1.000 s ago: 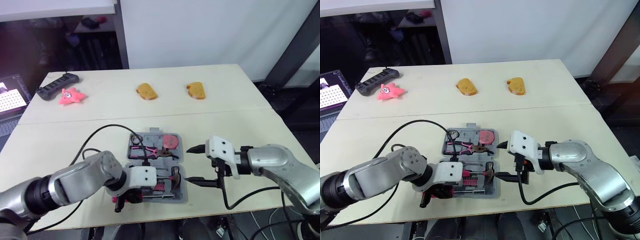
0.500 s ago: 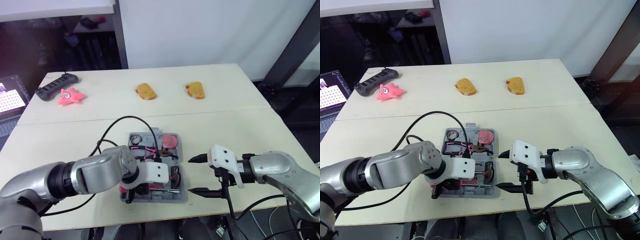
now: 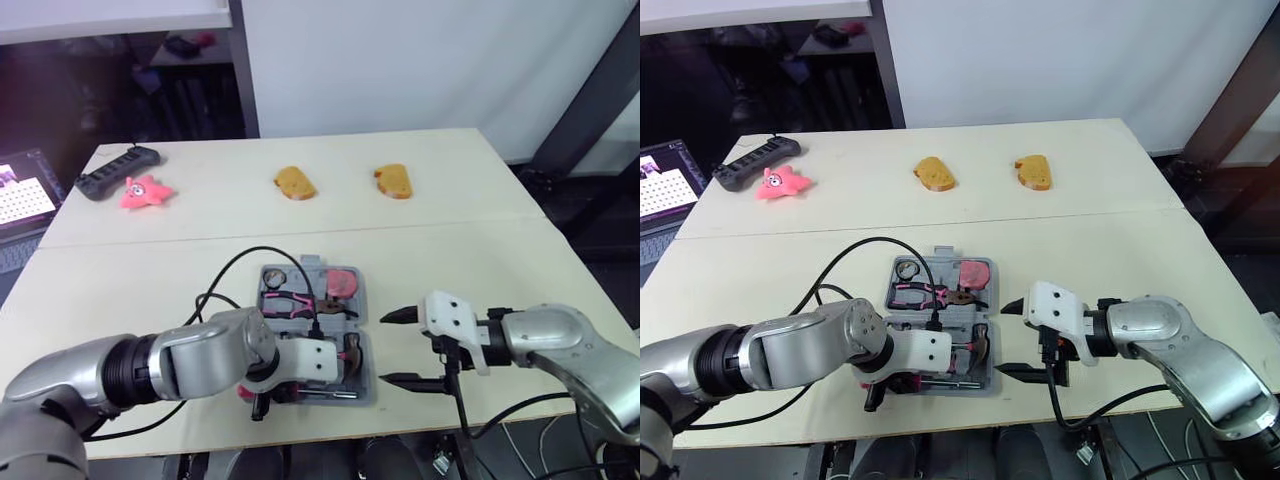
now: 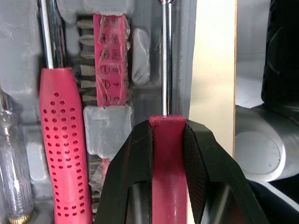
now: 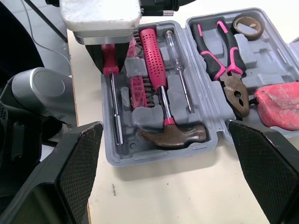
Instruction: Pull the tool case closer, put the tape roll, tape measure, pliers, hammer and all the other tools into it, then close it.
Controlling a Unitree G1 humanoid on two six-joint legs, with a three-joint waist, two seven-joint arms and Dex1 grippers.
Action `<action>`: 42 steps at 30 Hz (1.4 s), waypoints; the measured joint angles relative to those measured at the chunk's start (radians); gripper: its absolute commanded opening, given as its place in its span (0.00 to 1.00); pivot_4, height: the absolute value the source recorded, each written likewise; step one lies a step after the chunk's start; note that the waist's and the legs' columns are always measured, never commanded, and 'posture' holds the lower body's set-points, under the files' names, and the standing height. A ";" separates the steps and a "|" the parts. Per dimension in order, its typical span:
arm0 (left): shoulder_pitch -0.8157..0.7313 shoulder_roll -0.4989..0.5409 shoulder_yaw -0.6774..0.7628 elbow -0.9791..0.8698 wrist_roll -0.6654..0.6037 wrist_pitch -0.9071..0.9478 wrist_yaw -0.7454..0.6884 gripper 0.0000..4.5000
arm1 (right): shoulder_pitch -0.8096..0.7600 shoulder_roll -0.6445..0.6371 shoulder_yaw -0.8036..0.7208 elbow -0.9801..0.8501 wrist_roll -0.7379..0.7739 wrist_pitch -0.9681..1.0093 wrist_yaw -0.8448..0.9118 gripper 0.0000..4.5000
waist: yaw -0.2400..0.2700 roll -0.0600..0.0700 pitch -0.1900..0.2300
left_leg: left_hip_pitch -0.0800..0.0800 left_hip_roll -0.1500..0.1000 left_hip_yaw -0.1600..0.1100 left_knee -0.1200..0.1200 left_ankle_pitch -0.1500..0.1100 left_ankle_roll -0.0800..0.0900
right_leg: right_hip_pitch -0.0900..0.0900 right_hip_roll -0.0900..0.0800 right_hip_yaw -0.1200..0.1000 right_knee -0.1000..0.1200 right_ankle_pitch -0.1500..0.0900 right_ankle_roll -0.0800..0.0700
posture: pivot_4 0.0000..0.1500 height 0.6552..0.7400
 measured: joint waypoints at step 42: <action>0.260 0.145 0.398 -0.002 -0.077 -0.309 -0.112 0.55 | -0.009 0.009 0.000 -0.033 0.011 0.061 -0.041 1.00 | 0.010 0.001 0.000 | 0.001 0.001 0.000 0.001 0.000 0.000 | 0.001 0.000 0.001 -0.001 0.002 0.001 | 1.00 1.00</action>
